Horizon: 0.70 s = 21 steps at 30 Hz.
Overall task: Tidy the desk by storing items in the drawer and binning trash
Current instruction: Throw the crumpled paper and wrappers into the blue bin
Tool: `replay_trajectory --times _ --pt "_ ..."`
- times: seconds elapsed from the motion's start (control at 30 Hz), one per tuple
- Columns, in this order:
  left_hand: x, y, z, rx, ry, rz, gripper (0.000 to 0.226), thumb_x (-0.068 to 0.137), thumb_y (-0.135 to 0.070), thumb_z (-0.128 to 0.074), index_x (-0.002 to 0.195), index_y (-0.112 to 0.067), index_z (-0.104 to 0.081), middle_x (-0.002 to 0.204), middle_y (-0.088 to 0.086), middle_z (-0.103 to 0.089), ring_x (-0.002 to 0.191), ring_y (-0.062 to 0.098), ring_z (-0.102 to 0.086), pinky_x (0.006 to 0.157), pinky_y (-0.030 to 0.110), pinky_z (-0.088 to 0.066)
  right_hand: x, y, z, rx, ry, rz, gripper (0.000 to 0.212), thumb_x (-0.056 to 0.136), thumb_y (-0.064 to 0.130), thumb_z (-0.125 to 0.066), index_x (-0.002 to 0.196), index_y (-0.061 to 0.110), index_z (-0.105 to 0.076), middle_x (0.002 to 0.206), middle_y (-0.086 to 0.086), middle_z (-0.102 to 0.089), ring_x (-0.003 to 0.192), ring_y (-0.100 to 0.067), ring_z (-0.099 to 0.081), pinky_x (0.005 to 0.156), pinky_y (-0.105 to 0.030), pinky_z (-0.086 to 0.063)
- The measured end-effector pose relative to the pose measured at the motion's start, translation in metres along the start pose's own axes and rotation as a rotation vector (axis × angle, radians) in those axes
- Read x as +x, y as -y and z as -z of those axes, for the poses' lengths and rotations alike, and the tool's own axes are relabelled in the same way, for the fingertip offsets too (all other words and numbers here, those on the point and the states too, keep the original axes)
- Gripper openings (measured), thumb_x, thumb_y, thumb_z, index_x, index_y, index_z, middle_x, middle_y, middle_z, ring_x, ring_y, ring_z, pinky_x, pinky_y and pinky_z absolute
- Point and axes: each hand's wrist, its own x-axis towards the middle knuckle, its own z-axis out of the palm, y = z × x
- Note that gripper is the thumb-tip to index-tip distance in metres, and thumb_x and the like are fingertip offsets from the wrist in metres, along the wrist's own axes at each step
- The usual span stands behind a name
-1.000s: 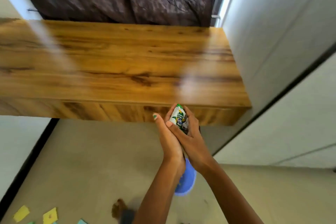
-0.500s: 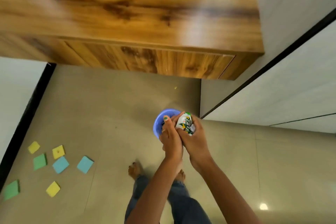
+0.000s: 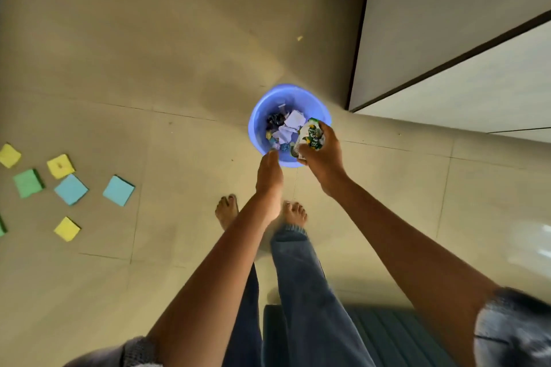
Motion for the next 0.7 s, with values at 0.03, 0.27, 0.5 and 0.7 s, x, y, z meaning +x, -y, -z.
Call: replay_trajectory --times 0.03,0.27,0.5,0.7 --pt "0.012 0.006 0.002 0.021 0.011 0.023 0.039 0.100 -0.040 -0.035 0.132 -0.022 -0.046 0.126 -0.003 -0.049 0.115 0.016 -0.048 0.104 0.032 -0.034 0.011 -0.007 -0.003 -0.027 0.006 -0.005 0.063 0.061 0.018 -0.058 0.124 0.027 -0.052 0.106 0.002 -0.061 0.100 -0.025 -0.061 0.080 -0.051 -0.056" --pt "0.065 0.009 0.004 0.124 0.104 0.055 0.018 0.100 -0.025 -0.036 0.088 -0.025 -0.049 0.091 -0.005 -0.048 0.093 0.019 -0.045 0.062 0.022 -0.034 0.076 -0.022 -0.022 -0.168 0.043 -0.085 0.067 0.066 0.018 -0.073 0.127 0.018 -0.045 0.124 -0.008 -0.048 0.101 -0.022 -0.056 0.082 -0.039 -0.054" --pt "0.094 0.004 -0.001 0.257 0.156 -0.009 0.027 0.097 -0.027 -0.042 0.122 -0.025 -0.052 0.112 -0.001 -0.052 0.101 0.023 -0.054 0.091 0.034 -0.038 0.112 -0.035 -0.034 -0.337 0.016 -0.103 0.073 0.071 0.026 -0.073 0.132 0.017 -0.035 0.132 -0.009 -0.032 0.119 -0.029 -0.043 0.099 -0.040 -0.042" --pt "0.102 0.008 0.001 0.320 0.135 0.003 0.039 0.097 -0.029 -0.044 0.136 -0.025 -0.044 0.141 0.000 -0.047 0.126 0.023 -0.047 0.108 0.039 -0.035 0.120 -0.040 -0.035 -0.345 0.036 -0.154 0.082 0.076 0.043 -0.069 0.142 0.023 -0.025 0.144 -0.007 -0.022 0.130 -0.030 -0.033 0.104 -0.043 -0.036"
